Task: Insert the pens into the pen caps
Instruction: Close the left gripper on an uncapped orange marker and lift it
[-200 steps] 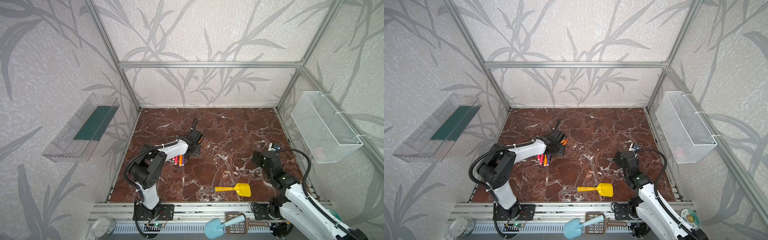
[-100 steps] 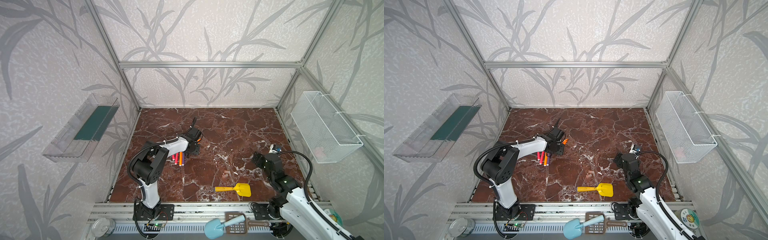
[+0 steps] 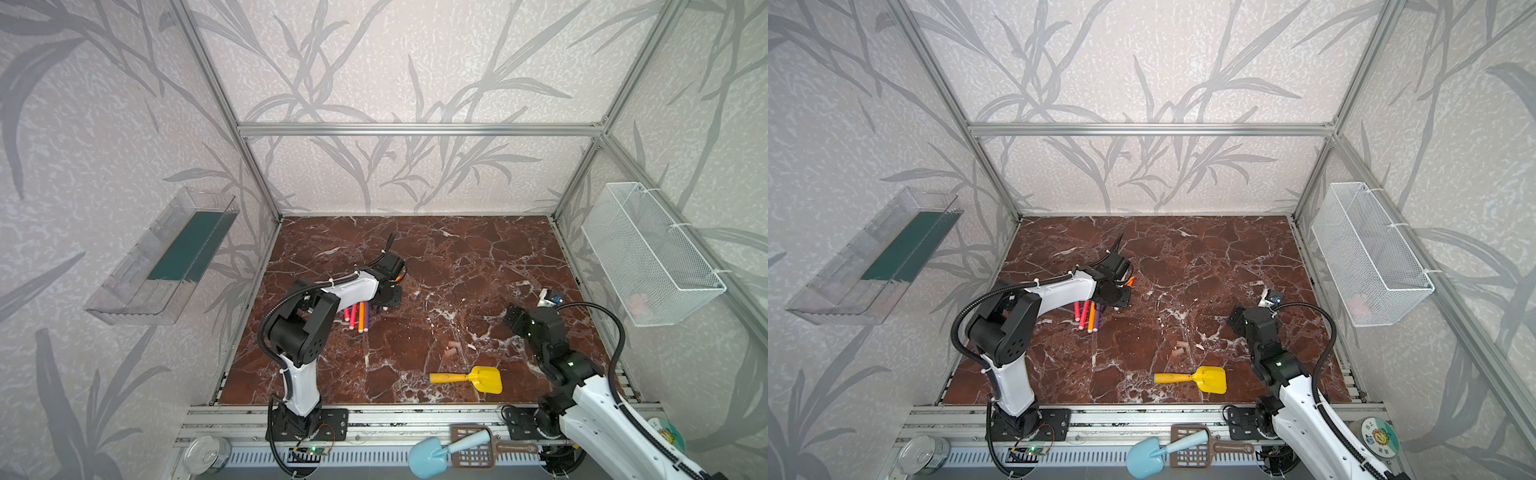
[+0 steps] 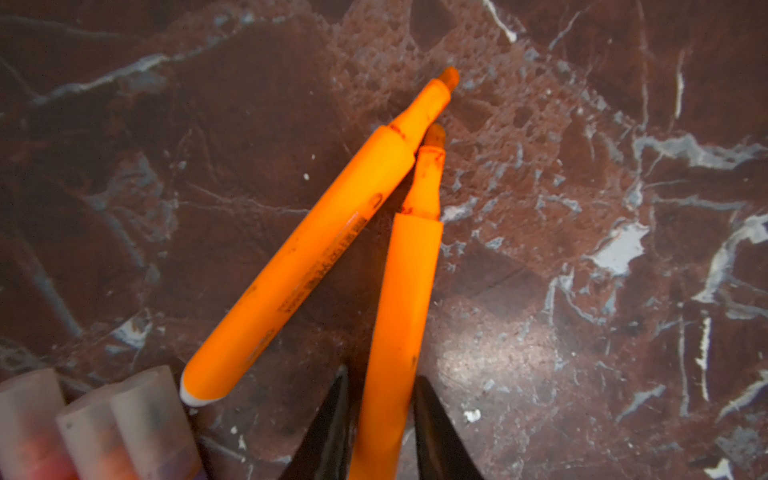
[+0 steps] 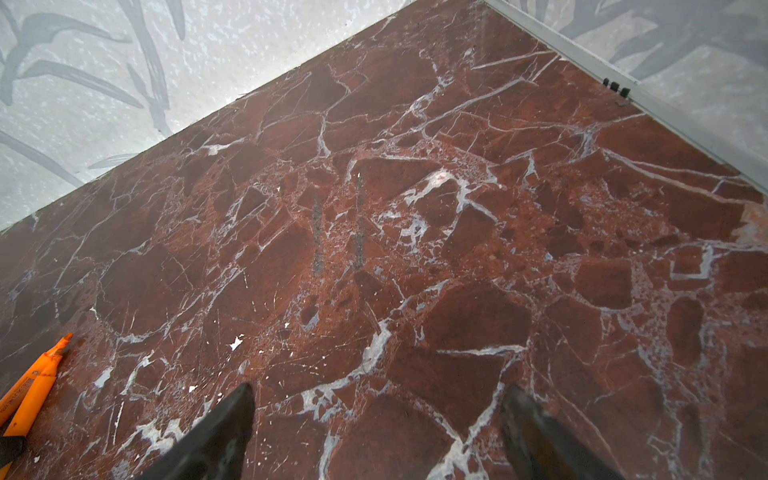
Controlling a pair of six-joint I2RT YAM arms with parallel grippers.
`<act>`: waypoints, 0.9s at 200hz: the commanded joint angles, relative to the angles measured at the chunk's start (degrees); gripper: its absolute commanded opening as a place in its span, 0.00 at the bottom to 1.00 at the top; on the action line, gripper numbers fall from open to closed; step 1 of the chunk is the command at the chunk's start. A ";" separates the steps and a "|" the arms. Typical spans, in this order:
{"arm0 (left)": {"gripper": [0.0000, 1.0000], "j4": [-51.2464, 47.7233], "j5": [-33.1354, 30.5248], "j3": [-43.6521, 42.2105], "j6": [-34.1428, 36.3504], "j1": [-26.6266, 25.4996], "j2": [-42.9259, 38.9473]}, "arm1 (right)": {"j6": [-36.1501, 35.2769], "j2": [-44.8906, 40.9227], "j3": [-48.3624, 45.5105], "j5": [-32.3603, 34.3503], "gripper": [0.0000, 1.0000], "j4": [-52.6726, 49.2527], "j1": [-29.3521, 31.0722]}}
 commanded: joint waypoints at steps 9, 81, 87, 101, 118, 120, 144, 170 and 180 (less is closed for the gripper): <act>0.21 -2.71 1.41 0.45 0.74 -0.64 0.80 | -0.33 -0.61 -0.70 -0.04 0.91 0.44 -0.15; 0.13 -0.54 3.93 -1.65 0.35 -2.18 -3.56 | 0.07 -0.44 -0.70 -0.03 0.91 0.57 -0.15; 0.13 0.06 4.56 -2.08 0.31 -2.35 -4.17 | 0.25 -0.49 -0.73 -0.03 0.91 0.53 -0.15; 0.12 0.91 5.81 -2.73 0.24 -2.99 -5.61 | 0.73 -0.78 -0.73 -0.82 0.89 0.72 -0.15; 0.10 1.88 6.87 -3.67 -0.12 -3.72 -7.53 | 3.14 -1.08 0.16 -5.47 0.87 0.77 -0.19; 0.10 2.12 7.05 -3.84 -0.20 -3.79 -7.79 | 3.30 -1.08 0.24 -5.83 0.87 0.74 -0.17; 0.09 4.87 8.53 -6.51 -0.79 -5.54 -12.10 | 7.95 -0.08 0.43 -14.95 0.84 5.54 1.34; 0.07 7.62 8.47 -9.59 -1.35 -7.81 -16.77 | 13.22 4.19 0.23 -15.19 0.84 14.25 9.22; 0.06 8.68 8.66 -10.86 -1.62 -8.68 -18.64 | 14.52 6.03 0.87 -12.74 0.84 16.53 13.30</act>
